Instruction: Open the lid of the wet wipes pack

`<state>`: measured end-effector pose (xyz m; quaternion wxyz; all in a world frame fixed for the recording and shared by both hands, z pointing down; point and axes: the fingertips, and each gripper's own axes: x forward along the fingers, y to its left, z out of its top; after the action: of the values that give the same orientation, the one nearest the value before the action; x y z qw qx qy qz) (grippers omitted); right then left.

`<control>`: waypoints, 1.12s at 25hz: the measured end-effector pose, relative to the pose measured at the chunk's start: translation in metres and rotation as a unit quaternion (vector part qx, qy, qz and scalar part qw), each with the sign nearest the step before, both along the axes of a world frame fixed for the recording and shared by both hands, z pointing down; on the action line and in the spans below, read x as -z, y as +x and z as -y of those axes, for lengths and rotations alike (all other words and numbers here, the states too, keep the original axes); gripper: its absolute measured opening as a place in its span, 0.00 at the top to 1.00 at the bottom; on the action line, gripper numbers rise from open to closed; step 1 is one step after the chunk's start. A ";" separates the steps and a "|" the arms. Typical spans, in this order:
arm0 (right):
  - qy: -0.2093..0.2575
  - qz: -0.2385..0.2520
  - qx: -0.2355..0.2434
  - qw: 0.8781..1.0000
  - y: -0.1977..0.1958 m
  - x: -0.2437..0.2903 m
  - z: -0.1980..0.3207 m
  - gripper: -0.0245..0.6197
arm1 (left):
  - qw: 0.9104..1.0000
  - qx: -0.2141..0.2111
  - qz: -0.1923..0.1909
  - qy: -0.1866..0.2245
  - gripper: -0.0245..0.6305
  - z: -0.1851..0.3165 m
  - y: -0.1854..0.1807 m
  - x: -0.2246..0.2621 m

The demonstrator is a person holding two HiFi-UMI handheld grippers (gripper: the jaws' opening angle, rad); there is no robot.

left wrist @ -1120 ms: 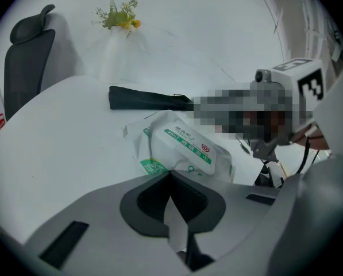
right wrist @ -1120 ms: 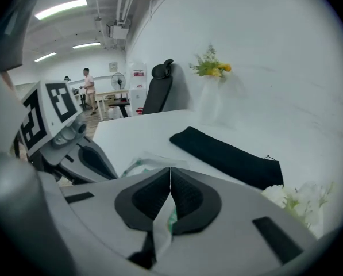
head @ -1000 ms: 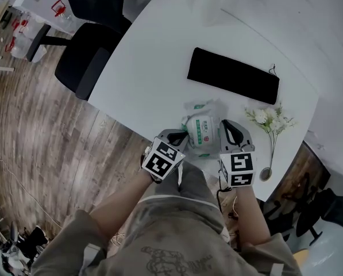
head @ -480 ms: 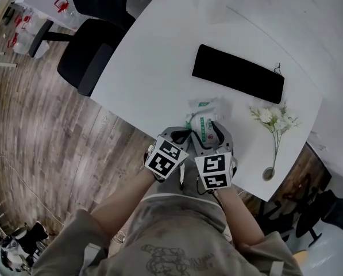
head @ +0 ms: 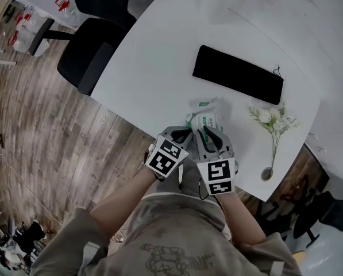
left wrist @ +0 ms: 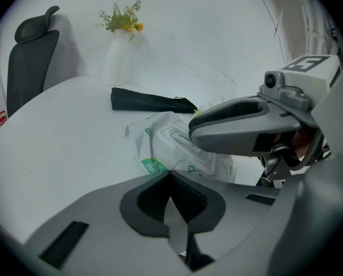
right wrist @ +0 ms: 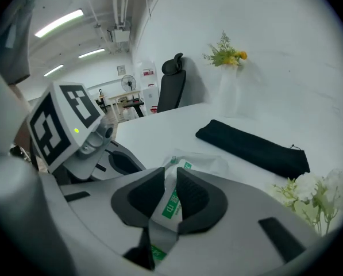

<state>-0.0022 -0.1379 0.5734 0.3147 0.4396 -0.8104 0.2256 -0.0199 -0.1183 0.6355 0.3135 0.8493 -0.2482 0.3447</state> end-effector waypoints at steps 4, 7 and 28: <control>0.018 0.002 -0.014 1.000 0.013 0.020 0.001 0.87 | 1.000 0.001 -0.009 -0.005 0.94 0.001 0.002 0.001; 0.036 -0.018 -0.027 0.999 0.031 0.029 0.005 0.88 | 1.000 -0.001 -0.005 -0.015 0.94 0.000 0.001 0.001; -0.009 -0.071 -0.072 0.995 0.110 -0.028 0.015 0.86 | 1.000 0.009 0.011 -0.020 0.94 0.006 -0.010 0.004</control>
<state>0.1080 -0.1532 0.6018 0.3581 0.5092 -0.7501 0.2231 -0.0295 -0.1248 0.6315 0.3309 0.8367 -0.2524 0.3561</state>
